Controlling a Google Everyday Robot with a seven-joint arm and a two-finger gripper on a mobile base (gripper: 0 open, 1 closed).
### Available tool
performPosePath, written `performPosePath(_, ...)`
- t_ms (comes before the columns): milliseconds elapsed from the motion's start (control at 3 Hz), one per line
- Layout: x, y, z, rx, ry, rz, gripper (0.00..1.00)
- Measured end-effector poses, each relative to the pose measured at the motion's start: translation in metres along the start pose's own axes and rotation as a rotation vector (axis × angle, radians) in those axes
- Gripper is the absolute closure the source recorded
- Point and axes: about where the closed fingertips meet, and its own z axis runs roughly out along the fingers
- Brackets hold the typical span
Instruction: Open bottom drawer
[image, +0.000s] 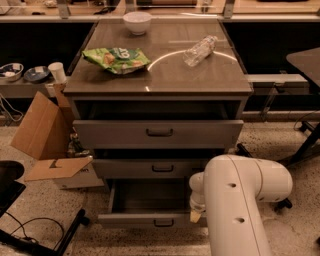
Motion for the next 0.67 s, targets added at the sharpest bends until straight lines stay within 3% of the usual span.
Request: performPosePath(667, 0.008, 0.0, -0.005, 0.008, 0.004, 0.036, 1.0)
